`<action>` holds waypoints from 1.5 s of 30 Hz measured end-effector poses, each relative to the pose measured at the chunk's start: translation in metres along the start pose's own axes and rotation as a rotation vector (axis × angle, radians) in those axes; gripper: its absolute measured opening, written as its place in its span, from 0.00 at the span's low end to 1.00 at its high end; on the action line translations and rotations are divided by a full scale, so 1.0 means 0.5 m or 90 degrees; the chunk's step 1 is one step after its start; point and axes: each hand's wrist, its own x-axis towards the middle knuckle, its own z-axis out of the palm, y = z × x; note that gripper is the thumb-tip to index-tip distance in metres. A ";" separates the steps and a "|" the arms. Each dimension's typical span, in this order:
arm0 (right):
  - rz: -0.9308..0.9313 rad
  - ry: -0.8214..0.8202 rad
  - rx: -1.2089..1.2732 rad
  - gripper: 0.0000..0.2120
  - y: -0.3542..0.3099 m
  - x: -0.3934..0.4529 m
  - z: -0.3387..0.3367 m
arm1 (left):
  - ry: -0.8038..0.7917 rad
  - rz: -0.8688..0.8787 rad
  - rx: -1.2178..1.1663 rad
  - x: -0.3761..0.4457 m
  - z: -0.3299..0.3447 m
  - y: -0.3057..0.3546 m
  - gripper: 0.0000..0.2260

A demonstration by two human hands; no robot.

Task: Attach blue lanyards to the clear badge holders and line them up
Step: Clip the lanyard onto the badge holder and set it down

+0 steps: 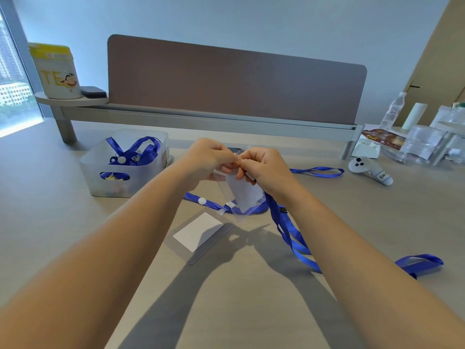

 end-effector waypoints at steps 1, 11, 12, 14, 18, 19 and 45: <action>-0.001 0.005 0.003 0.15 0.000 0.001 0.001 | 0.003 0.001 0.000 0.001 0.002 0.000 0.11; 0.126 -0.059 0.071 0.09 -0.006 0.022 -0.044 | -0.050 -0.222 -0.095 0.003 -0.027 -0.051 0.25; 0.129 -0.063 0.074 0.10 -0.008 0.026 -0.051 | -0.097 -0.308 -0.140 -0.001 -0.034 -0.058 0.29; 0.123 -0.069 0.097 0.11 -0.016 0.034 -0.059 | -0.194 -0.381 -0.205 -0.007 -0.032 -0.073 0.36; 0.118 -0.098 0.145 0.10 -0.040 0.044 -0.070 | -0.174 -0.361 -0.451 -0.001 -0.006 -0.041 0.31; 0.120 -0.105 0.144 0.08 -0.046 0.045 -0.075 | -0.122 -0.335 -0.514 0.005 -0.004 -0.027 0.25; 0.473 0.208 0.126 0.27 0.050 0.061 -0.189 | 0.200 -0.141 -0.581 0.092 -0.056 0.088 0.10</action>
